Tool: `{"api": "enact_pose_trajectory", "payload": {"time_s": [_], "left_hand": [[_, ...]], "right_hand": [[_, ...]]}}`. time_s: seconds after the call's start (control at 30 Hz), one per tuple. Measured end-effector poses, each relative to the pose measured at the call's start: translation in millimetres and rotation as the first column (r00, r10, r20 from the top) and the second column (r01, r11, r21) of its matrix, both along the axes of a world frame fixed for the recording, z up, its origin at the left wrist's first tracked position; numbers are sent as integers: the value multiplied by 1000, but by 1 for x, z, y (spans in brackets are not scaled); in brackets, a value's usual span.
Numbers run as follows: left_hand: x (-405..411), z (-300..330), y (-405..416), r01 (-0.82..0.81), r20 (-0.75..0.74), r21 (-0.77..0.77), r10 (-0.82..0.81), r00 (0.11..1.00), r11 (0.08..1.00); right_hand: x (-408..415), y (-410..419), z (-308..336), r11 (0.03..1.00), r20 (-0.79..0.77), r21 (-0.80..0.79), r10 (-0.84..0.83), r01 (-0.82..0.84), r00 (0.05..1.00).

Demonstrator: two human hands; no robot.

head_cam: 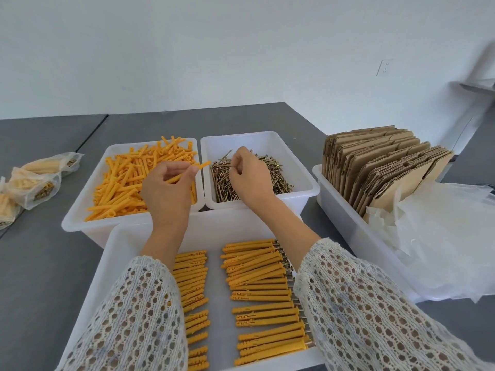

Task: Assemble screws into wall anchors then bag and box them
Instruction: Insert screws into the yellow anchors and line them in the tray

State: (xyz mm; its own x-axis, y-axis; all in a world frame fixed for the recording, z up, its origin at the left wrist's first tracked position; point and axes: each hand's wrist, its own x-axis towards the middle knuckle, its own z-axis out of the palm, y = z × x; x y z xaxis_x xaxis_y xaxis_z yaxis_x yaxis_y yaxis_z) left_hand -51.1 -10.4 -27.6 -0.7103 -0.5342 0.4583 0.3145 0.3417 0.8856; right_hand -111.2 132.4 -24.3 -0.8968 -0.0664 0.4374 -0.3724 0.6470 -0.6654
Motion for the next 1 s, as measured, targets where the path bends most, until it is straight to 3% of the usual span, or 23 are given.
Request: {"api": "enact_pose_trajectory", "payload": {"time_s": [0.17,0.27,0.5,0.7,0.77,0.87,0.93,1.0], "left_hand": [[-5,1,-6,55,21,227,-61,998,972],[-6,0,-8,66,35,199,-75,997,978],[2,-7,9,74,8,-179,-74,997,981],[2,-5,8,97,-114,-289,-135,984,952],[3,-7,9,37,-92,-493,-94,991,869],[4,-15,11,13,48,-740,33,998,672],[3,-20,9,32,99,-790,76,992,613],[0,-21,7,50,117,-786,68,991,617]], "right_hand": [[1,-8,2,953,79,-302,38,-13,996],[2,-10,4,921,97,-390,36,5,995],[4,-4,12,756,143,-654,83,31,986],[10,-4,19,695,108,-719,83,20,991],[13,-5,20,689,86,-725,86,3,993],[17,-7,21,654,36,-754,141,-65,989],[19,-11,20,645,28,-757,194,-106,981],[20,-16,17,647,40,-751,247,-134,968]]}}
